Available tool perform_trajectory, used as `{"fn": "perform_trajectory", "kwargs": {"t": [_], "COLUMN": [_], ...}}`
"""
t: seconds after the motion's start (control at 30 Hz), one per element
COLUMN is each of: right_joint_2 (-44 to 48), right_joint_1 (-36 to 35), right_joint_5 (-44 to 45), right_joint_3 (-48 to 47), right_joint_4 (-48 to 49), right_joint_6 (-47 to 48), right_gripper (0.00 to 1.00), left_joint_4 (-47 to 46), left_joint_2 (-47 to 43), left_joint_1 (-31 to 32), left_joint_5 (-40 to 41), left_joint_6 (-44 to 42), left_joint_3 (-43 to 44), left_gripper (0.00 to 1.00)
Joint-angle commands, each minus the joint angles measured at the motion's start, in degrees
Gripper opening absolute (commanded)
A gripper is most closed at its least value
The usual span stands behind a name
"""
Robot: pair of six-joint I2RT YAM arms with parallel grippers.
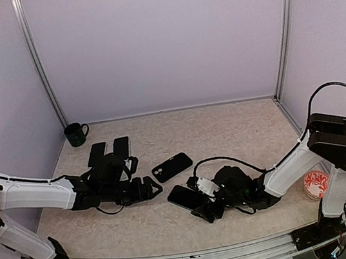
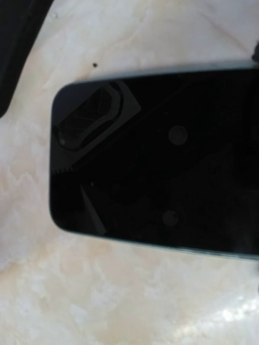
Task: Put the phone into the phone case
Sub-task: Pick up the phone at the center of the board, then pass from the right arm to the left
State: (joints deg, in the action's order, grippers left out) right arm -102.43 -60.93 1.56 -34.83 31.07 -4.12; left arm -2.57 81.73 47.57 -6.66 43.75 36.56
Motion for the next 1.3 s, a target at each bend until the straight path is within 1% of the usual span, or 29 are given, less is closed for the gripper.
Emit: {"fn": "perform_trajectory", "kwargs": {"t": [0.0, 0.07, 0.2, 0.4, 0.6, 0.93, 1.0, 1.27], "right_joint_2": [-1.88, -2.38, -3.17, -0.16, 3.62, 8.5, 9.17, 9.92], "right_joint_1": [0.64, 0.67, 0.63, 0.42, -0.2, -0.6, -0.6, -1.75], "right_joint_5": [0.14, 0.12, 0.02, 1.04, 1.77, 0.8, 0.35, -0.48], "right_joint_3": [1.34, 1.44, 1.65, 2.84, 2.64, 3.65, 3.79, 3.59], "right_joint_4": [-0.79, -0.29, 0.68, 2.67, 2.74, 4.66, 5.22, 6.44], "right_joint_6": [-0.12, 0.03, 0.47, 1.71, 3.55, 3.53, 5.24, 5.86], "right_gripper": [0.82, 0.75, 0.66, 0.61, 0.61, 0.6, 0.6, 0.6], "left_joint_4": [-0.42, -0.41, -0.64, -1.3, -3.09, -8.44, -10.26, -18.93], "left_joint_2": [-1.7, -1.75, -1.37, -0.1, 2.9, 5.1, 5.71, 6.54], "left_joint_1": [-0.46, -0.47, -0.55, -0.64, -0.9, -0.9, -0.9, -0.9], "left_joint_5": [0.26, 0.18, -0.15, -1.22, -2.93, -7.14, -8.67, -15.53], "left_joint_6": [0.43, 0.5, 0.48, -0.49, -0.69, -1.02, -0.97, 0.72], "left_joint_3": [-0.17, -0.08, 0.09, 0.03, -0.58, -1.87, -2.31, -4.12], "left_gripper": [0.85, 0.85, 0.85, 0.86, 0.86, 0.86, 0.86, 0.86]}}
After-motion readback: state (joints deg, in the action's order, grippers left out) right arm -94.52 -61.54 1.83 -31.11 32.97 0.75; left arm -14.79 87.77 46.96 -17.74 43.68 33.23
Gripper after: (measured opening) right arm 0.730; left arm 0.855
